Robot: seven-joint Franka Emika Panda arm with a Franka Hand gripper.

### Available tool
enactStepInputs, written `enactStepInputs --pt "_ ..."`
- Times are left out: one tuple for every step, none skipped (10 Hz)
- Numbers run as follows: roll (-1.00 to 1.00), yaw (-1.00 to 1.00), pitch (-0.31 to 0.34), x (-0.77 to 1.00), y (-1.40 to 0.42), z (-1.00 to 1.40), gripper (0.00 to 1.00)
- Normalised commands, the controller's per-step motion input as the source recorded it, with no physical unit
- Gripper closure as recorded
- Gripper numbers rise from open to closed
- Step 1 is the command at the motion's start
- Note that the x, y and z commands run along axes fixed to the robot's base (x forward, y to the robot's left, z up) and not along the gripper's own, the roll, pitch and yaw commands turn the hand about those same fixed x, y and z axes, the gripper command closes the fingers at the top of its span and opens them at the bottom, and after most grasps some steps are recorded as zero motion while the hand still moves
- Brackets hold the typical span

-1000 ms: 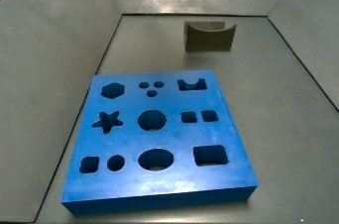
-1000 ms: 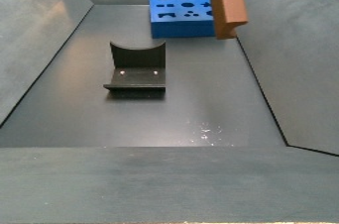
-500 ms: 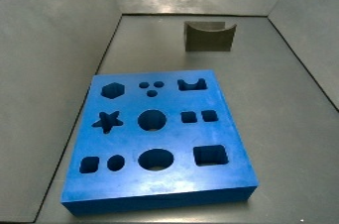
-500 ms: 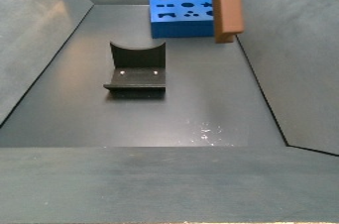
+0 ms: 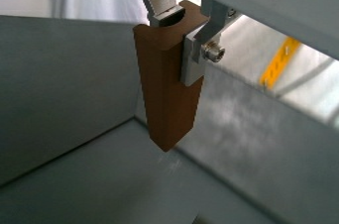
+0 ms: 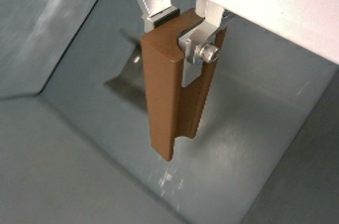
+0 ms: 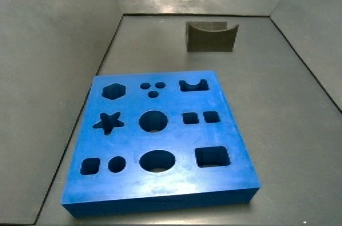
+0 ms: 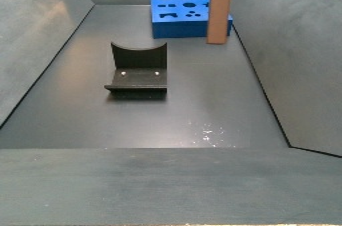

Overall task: Pick up the arch object. Move up. Place the arch object on the fixture. Regrasp the arch object. Rotate the arch object. Move to above the board. Insert the arch object.
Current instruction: Rotate the arch object.

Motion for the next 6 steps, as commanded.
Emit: enactStepInputs --pt "-1.0 -0.57 0.084 -0.05 0.02 0.04 1.0" --pt "-1.0 -0.56 0.104 -0.06 0.02 0.05 1.0" --pt "-1.0 -0.55 0.114 -0.07 0.01 0.05 1.0" --pt "-1.0 -0.53 0.128 -0.07 0.01 0.04 1.0" --pt "-1.0 -0.51 0.135 -0.06 0.01 0.03 1.0" --pt "-0.79 -0.38 0.11 -0.04 0.02 0.04 1.0"
